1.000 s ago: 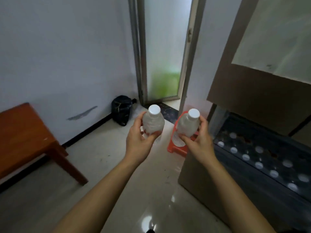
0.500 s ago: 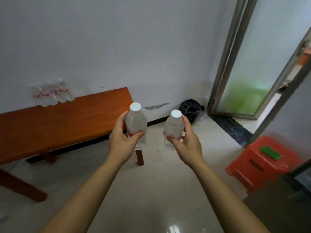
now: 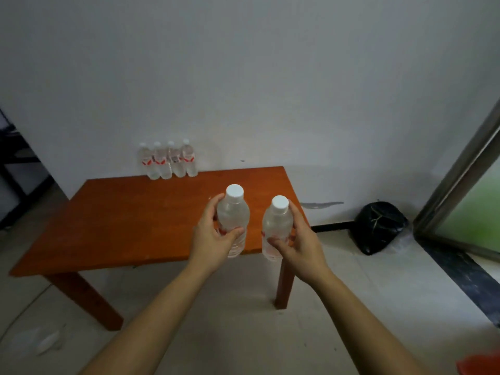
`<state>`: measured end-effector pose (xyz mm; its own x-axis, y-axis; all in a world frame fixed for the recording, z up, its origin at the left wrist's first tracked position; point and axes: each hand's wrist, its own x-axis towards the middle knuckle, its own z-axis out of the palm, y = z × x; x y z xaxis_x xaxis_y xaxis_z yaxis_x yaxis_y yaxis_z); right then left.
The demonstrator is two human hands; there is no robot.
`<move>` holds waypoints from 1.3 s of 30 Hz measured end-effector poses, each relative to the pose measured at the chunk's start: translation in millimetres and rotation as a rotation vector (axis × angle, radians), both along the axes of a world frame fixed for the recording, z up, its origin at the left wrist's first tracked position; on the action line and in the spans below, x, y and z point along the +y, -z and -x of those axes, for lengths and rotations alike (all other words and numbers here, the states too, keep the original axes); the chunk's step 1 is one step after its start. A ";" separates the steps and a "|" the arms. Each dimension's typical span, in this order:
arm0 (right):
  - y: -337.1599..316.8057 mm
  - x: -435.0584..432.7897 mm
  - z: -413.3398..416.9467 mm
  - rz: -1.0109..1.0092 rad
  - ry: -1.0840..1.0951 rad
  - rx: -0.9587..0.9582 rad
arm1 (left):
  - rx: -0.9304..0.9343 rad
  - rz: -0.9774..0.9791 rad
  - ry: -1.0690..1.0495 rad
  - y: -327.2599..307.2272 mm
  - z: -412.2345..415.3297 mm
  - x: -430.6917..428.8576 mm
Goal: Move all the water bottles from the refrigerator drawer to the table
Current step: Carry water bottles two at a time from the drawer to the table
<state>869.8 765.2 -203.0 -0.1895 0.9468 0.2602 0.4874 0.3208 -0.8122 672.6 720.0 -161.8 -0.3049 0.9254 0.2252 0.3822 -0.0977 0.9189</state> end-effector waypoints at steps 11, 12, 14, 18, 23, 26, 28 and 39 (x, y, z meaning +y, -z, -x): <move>34.3 182.7 83.2 0.001 -0.066 0.034 | 0.084 0.012 -0.035 31.6 83.4 173.9; 37.2 205.8 89.3 0.008 -0.071 0.038 | 0.090 0.021 -0.036 34.3 89.1 195.1; 39.4 255.1 101.8 0.026 -0.077 0.038 | 0.092 0.052 -0.051 37.5 102.3 241.6; 33.9 346.4 128.2 0.044 -0.129 -0.030 | 0.124 0.094 -0.075 37.3 132.6 319.4; 33.4 438.3 175.0 0.071 -0.203 -0.105 | 0.206 0.115 -0.112 44.5 179.6 394.5; 36.5 482.0 206.2 0.087 -0.229 -0.146 | 0.279 0.140 -0.105 51.0 209.9 435.1; 43.0 508.2 227.4 0.091 -0.245 -0.187 | 0.324 0.170 -0.098 63.9 234.7 461.2; 106.4 615.4 332.6 0.221 -0.081 -0.478 | 0.301 0.333 -0.022 153.7 337.8 604.3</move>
<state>537.2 1380.6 -309.4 -0.3133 0.9465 -0.0775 0.8004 0.2192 -0.5579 334.7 1324.3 -315.5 -0.2918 0.9565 -0.0020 0.6363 0.1957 0.7462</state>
